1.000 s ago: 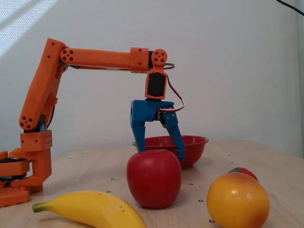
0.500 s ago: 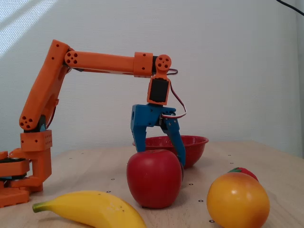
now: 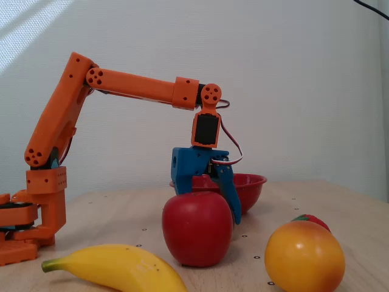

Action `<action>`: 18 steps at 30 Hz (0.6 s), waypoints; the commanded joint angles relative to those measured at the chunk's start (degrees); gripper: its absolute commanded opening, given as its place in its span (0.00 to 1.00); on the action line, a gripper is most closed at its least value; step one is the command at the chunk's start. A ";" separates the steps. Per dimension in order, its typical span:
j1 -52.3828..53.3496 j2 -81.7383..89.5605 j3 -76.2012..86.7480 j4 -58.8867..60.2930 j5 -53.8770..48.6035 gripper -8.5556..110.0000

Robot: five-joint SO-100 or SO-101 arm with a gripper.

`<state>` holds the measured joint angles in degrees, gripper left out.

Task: Put the plum in the red bowl.

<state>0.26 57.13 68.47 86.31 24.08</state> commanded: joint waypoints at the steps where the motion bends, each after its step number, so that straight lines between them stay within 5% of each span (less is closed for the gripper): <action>1: -0.44 2.64 -1.93 -1.14 2.37 0.39; 9: -0.79 2.37 -1.49 -1.67 2.81 0.36; 12: -1.05 2.29 -1.32 -1.49 2.81 0.25; 14: -1.32 2.29 -1.32 -1.23 2.64 0.08; 18: -2.02 3.16 -1.14 0.35 2.72 0.07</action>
<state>-0.35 56.25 69.70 85.52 25.49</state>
